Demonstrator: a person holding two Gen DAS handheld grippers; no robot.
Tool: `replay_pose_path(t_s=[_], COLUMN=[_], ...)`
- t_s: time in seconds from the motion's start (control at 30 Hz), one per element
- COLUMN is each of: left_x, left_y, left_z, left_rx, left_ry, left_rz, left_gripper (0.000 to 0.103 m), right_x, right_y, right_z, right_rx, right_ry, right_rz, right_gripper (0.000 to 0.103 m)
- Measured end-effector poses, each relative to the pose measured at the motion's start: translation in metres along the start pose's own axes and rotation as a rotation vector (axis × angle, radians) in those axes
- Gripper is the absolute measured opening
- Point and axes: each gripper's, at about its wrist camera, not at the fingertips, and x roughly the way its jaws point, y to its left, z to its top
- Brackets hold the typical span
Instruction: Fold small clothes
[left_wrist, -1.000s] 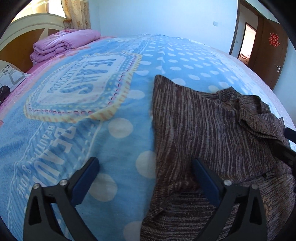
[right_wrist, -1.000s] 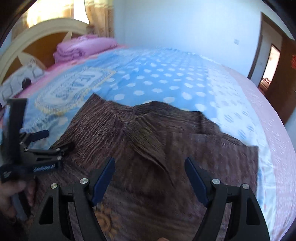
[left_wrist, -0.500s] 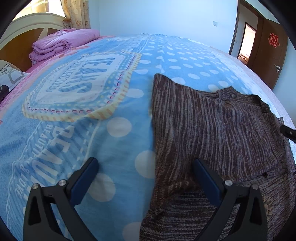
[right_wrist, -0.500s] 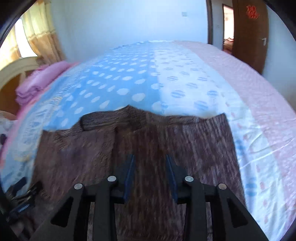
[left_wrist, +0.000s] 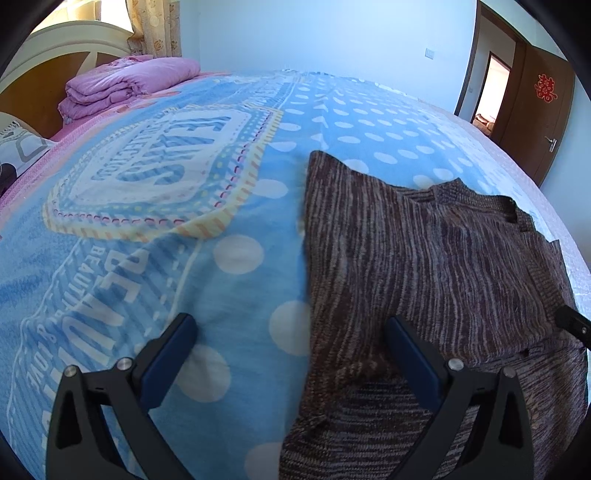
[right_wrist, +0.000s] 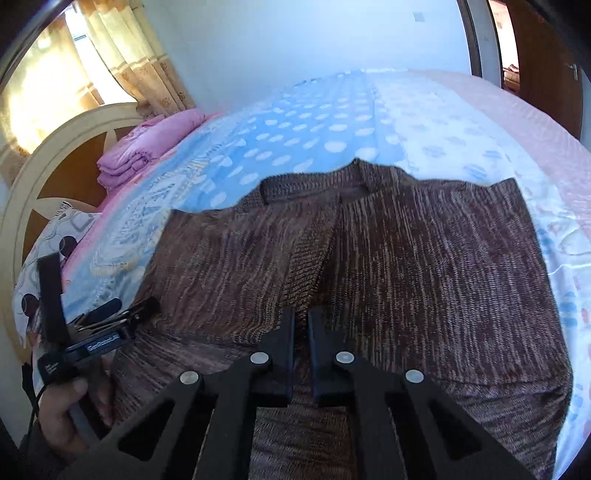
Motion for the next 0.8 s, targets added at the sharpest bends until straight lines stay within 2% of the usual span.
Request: replay_pose_path(t_s=[0.13, 0.2, 0.23, 0.3, 0.37, 0.4, 0.5, 0.6, 0.67, 0.7, 0.8], left_x=[-0.002, 0.000, 0.001, 0.001, 0.001, 0.001, 0.001, 0.000, 0.000, 0.000, 0.000], left_y=[0.004, 0.001, -0.002, -0.005, -0.002, -0.001, -0.002, -0.003, -0.003, -0.003, -0.004], left_z=[0.000, 0.000, 0.000, 0.000, 0.000, -0.001, -0.001, -0.001, -0.001, -0.001, -0.001], left_rx=[-0.015, -0.003, 0.010, 0.025, 0.015, 0.012, 0.015, 0.020, 0.019, 0.020, 0.027], left_ry=[-0.008, 0.003, 0.008, 0.007, 0.005, 0.002, 0.002, 0.002, 0.000, -0.001, -0.001], left_rz=[-0.021, -0.003, 0.014, 0.033, 0.021, 0.017, 0.022, 0.029, 0.030, 0.031, 0.037], left_gripper=[0.103, 0.103, 0.103, 0.103, 0.103, 0.103, 0.103, 0.103, 0.103, 0.103, 0.103], right_x=[-0.004, 0.008, 0.009, 0.004, -0.009, -0.016, -0.025, -0.008, 0.013, 0.024, 0.023], right_y=[-0.001, -0.002, -0.004, -0.007, -0.004, 0.000, 0.018, 0.033, 0.033, 0.028, 0.019], right_z=[-0.007, -0.014, -0.016, -0.015, -0.014, -0.012, -0.003, 0.001, -0.003, -0.005, -0.011], right_rx=[0.003, -0.032, -0.038, -0.016, -0.012, -0.025, -0.100, -0.169, -0.173, -0.151, -0.108], right_ry=[-0.004, 0.028, 0.015, -0.001, -0.050, -0.086, -0.149, -0.089, -0.002, 0.039, 0.038], right_rz=[-0.003, -0.040, -0.038, -0.037, -0.069, -0.077, -0.075, -0.024, -0.030, -0.043, -0.004], right_gripper=[0.005, 0.005, 0.005, 0.016, 0.045, 0.046, 0.046, 0.044, 0.013, 0.012, 0.012])
